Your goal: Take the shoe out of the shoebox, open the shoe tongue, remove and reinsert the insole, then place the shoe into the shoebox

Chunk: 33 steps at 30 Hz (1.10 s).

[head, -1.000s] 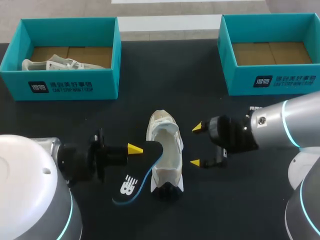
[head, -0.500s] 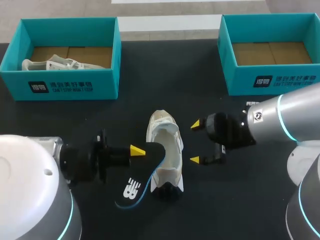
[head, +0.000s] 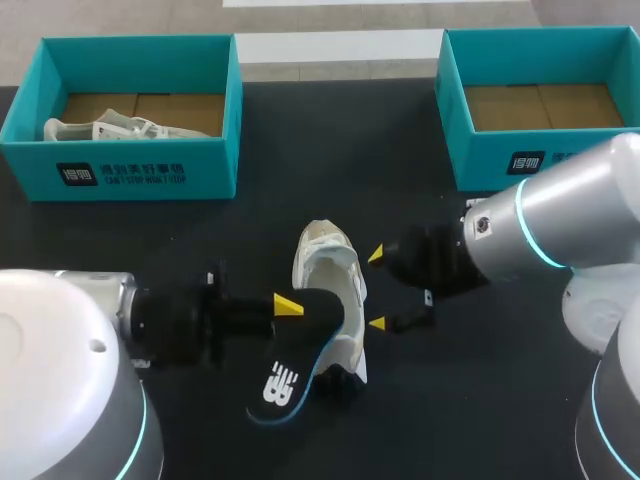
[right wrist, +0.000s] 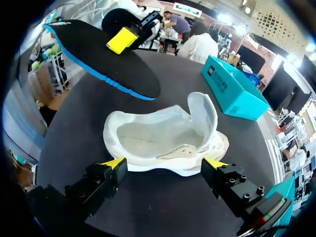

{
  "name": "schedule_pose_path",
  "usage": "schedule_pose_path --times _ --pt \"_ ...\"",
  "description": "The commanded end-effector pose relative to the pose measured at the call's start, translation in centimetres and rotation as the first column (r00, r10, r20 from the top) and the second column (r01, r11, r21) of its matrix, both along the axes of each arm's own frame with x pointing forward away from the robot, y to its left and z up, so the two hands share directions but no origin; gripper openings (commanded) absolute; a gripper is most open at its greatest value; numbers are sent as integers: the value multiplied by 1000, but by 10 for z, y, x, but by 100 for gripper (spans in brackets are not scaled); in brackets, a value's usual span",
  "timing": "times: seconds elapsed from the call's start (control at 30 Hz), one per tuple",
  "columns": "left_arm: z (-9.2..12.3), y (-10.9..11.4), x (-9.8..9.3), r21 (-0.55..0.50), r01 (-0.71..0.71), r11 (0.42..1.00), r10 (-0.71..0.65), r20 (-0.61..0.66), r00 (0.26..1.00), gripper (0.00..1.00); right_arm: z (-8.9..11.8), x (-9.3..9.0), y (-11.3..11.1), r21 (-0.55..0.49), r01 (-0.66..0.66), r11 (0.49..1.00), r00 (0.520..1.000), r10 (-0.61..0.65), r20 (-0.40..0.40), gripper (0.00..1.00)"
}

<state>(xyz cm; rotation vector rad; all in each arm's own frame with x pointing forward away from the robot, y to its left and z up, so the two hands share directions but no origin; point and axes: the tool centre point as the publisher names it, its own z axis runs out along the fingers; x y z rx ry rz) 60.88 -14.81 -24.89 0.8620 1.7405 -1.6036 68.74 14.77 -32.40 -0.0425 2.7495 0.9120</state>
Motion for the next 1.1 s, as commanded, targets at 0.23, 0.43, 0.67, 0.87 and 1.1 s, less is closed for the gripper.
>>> schedule_pose_path --times 0.23,0.43,0.67,0.87,1.1 --pt "-15 -19 1 16 -8 1000 8 -20 1000 0 -4 -2 3 -14 2 1000 1000 -2 -9 100" --pt "-28 -26 7 3 0 1000 0 -37 999 0 -4 -2 3 -14 2 1000 1000 -2 -9 100" --pt "-40 -28 13 -2 -12 1000 12 -84 996 0 -4 -2 3 -14 2 1000 1000 -2 -9 100" --pt "-44 -28 17 10 -20 1000 20 -101 995 0 -4 -2 3 -14 2 1000 1000 -2 -9 100" --pt "-49 -32 19 17 -30 999 32 -115 993 0 -4 -2 3 -14 2 1000 1000 -2 -9 100"
